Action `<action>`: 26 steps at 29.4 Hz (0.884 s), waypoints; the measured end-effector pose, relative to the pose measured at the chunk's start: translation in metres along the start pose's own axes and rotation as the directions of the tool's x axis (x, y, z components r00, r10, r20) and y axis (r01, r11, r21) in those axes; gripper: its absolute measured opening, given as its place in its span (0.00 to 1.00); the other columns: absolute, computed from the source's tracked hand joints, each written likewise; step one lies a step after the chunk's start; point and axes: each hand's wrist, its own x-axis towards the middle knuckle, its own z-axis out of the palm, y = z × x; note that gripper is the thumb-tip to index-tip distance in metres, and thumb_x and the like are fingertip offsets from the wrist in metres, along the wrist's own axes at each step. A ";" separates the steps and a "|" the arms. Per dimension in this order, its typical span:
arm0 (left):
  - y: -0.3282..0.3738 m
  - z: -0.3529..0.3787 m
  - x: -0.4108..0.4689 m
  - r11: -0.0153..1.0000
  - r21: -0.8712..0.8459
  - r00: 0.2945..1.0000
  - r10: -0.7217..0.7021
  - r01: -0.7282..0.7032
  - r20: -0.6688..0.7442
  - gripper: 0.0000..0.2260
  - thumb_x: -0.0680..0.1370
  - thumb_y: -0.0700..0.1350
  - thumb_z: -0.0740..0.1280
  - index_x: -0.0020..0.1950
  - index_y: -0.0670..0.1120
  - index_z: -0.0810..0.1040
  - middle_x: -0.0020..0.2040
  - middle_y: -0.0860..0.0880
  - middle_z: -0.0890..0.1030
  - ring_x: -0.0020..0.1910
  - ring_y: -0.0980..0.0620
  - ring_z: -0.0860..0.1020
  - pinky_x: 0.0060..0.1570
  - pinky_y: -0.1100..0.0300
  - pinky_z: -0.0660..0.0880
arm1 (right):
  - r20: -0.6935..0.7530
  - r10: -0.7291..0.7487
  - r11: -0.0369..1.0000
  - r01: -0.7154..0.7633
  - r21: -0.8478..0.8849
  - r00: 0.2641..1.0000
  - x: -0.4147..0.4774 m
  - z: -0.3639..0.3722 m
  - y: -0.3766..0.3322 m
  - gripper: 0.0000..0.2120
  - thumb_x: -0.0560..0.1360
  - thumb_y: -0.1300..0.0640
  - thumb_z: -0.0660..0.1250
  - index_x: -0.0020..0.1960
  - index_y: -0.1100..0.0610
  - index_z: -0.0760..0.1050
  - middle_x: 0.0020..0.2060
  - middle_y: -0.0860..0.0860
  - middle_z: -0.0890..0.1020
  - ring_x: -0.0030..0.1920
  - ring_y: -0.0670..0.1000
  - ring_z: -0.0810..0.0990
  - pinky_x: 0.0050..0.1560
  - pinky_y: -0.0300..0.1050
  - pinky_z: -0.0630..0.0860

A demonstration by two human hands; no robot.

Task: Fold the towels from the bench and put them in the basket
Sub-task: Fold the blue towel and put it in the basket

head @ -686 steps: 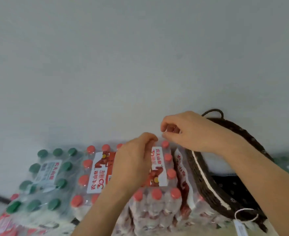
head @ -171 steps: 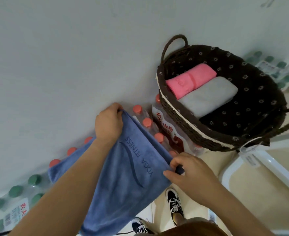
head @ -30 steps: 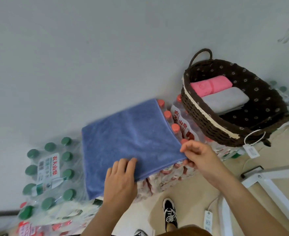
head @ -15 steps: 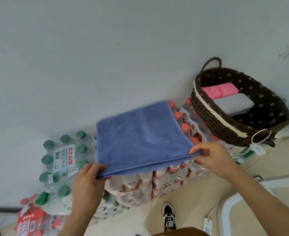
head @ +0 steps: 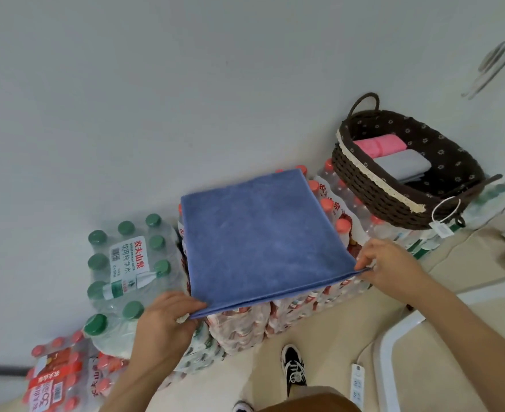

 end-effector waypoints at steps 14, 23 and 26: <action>0.021 -0.033 0.070 0.515 -0.724 0.829 -0.541 0.459 0.141 0.12 0.78 0.34 0.62 0.44 0.46 0.83 0.39 0.50 0.84 0.42 0.53 0.79 0.45 0.60 0.75 | 0.153 0.025 0.591 -0.138 0.795 0.988 0.068 -0.046 -0.037 0.12 0.74 0.71 0.65 0.36 0.57 0.77 0.34 0.53 0.80 0.39 0.52 0.78 0.41 0.45 0.73; 0.007 0.007 0.154 0.668 -0.476 0.706 -0.697 0.572 -0.129 0.08 0.79 0.41 0.64 0.40 0.48 0.77 0.36 0.53 0.79 0.36 0.53 0.74 0.35 0.61 0.68 | -0.095 0.169 0.742 -0.063 0.667 0.981 0.166 -0.011 -0.066 0.02 0.74 0.65 0.65 0.44 0.59 0.75 0.41 0.61 0.80 0.38 0.53 0.74 0.41 0.47 0.71; 0.002 0.014 0.166 0.679 -0.407 0.686 -0.711 0.611 -0.156 0.09 0.80 0.42 0.63 0.40 0.46 0.77 0.34 0.53 0.78 0.34 0.57 0.73 0.33 0.62 0.66 | -0.133 0.148 0.838 -0.053 0.543 0.980 0.179 -0.005 -0.065 0.02 0.75 0.63 0.63 0.45 0.59 0.73 0.38 0.59 0.78 0.38 0.56 0.74 0.39 0.50 0.71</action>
